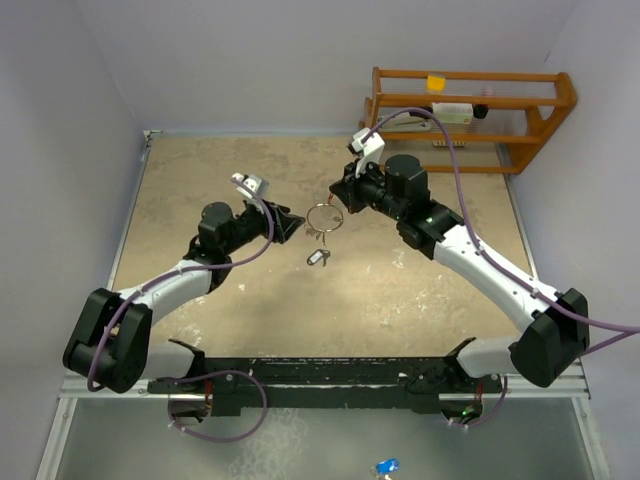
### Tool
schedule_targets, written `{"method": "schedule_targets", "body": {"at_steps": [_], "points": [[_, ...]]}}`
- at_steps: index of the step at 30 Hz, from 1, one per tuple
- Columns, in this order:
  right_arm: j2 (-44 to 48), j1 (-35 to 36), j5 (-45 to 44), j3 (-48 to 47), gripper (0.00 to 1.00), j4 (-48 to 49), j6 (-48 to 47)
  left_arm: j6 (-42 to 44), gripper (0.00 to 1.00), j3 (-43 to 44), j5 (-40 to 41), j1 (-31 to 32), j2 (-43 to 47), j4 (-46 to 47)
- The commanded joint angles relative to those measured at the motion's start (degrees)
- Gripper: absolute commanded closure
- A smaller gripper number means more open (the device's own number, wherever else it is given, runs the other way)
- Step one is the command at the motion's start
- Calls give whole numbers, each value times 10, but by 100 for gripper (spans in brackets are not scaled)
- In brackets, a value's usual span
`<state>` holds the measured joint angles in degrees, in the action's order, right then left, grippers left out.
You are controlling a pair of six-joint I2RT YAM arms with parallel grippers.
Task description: Remove the keys from the keyring
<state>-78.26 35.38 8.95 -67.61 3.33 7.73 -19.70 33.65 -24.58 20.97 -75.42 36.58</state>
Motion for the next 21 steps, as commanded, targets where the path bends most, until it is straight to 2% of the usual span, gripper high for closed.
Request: {"method": "schedule_targets", "body": {"at_steps": [1,7,12,21], "points": [[29,3,-33,-21,100,26,-12,29,44,26,-67,27,5,53],[38,6,-36,-17,100,29,-9,33,44,28,-70,49,14,68],[39,9,-36,-18,100,29,-6,17,43,25,-62,61,-3,125],[53,13,-26,-14,100,26,0,13,36,25,-16,76,-17,182]]}}
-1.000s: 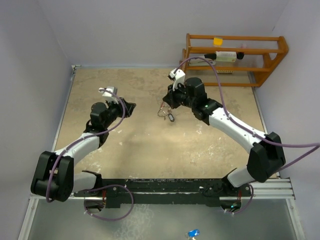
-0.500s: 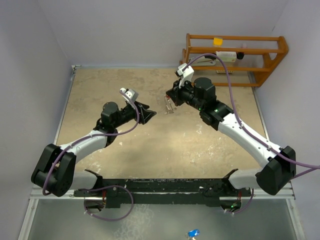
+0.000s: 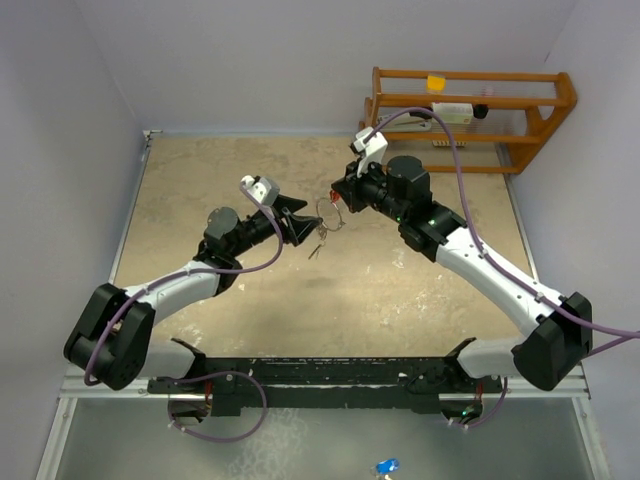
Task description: Remove the keys from the keyring
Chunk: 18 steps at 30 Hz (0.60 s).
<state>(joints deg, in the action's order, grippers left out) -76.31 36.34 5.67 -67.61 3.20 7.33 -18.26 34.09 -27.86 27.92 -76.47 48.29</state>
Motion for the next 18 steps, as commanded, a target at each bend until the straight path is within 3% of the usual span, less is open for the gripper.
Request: {"method": "schedule_targets", "body": {"at_steps": [1,18], "points": [[34,3,9,-14,100,28,7,-2,36,23,18,7,-10,69],[48,10,44,-17,100,30,34,-48,35,62,4,23,-99,189]]}}
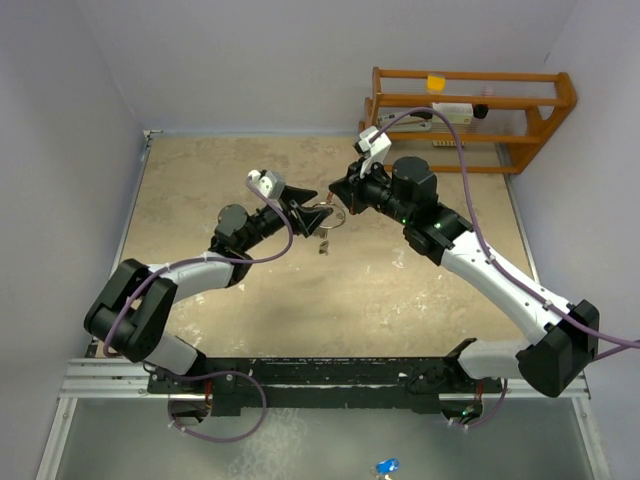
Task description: Remove the keys from the keyring
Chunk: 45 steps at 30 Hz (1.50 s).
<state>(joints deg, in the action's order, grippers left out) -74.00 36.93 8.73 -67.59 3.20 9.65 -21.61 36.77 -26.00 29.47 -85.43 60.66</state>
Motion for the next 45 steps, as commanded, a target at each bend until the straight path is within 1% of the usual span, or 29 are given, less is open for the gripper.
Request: {"method": "schedule_targets", "body": {"at_steps": [1,3,6,8,11,16,19,20,23,24,29,35,36,37,38,42,45], "points": [[25,5,14,-17,100,30,12,-15,36,37,-17,8,-11,66],[25,5,12,-17,100,30,12,-16,41,41,-21,10,-16,66],[25,6,9,-16,100,31,12,-23,54,42,-27,11,-23,67],[26,6,7,-15,100,36,12,-28,60,40,-33,12,-26,67],[27,6,3,-14,100,41,10,-30,61,36,-36,14,-28,67],[29,7,0,-16,100,43,6,-31,58,27,-36,15,-26,64],[30,6,-2,-15,100,44,6,-30,59,26,-35,16,-27,60],[30,7,-2,-14,100,44,6,-29,64,26,-35,16,-27,57],[32,7,-4,-13,100,44,5,-25,92,28,-39,17,-27,48],[32,7,-4,-13,100,44,5,-24,99,28,-39,17,-26,44],[32,7,-9,-10,100,44,1,-3,100,29,-38,19,-13,12],[36,7,-26,1,100,43,-10,59,100,39,-26,21,32,-88],[38,8,-30,4,93,45,-12,70,100,42,-24,21,40,-106],[40,7,-34,7,81,48,-15,78,100,44,-22,22,47,-127],[43,7,-37,14,76,52,-18,89,100,49,-21,22,55,-147],[50,8,-56,23,64,59,-29,132,100,58,-3,23,85,-235],[56,7,-61,30,62,61,-30,150,100,52,11,23,106,-262]]}}
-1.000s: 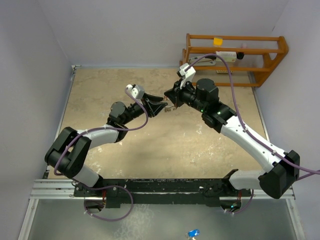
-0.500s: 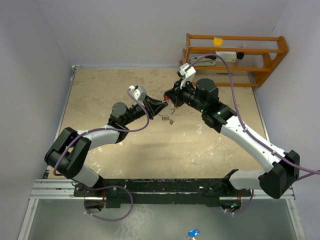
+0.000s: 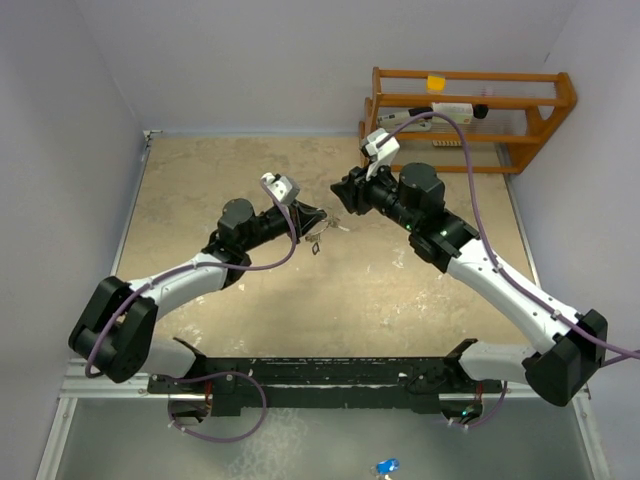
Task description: Remove the keys from the keyring
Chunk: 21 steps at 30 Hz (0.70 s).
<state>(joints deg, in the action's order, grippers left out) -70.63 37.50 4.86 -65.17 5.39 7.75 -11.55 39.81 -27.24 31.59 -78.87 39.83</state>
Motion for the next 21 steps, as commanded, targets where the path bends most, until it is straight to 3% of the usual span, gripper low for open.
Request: {"method": "schedule_targets", "body": {"at_steps": [1,8,14,17,21], "points": [[23,2,-24,9,61,39,-10,52,100,21,27,2,45,-58],[28,1,-15,32,61,12,-6,70,100,58,36,2,53,-127],[65,2,-7,116,60,32,-13,79,100,96,63,3,77,-175],[82,2,4,159,59,55,-27,83,97,162,91,3,75,-263],[99,1,9,220,59,120,-35,80,95,338,108,4,25,-512]]}}
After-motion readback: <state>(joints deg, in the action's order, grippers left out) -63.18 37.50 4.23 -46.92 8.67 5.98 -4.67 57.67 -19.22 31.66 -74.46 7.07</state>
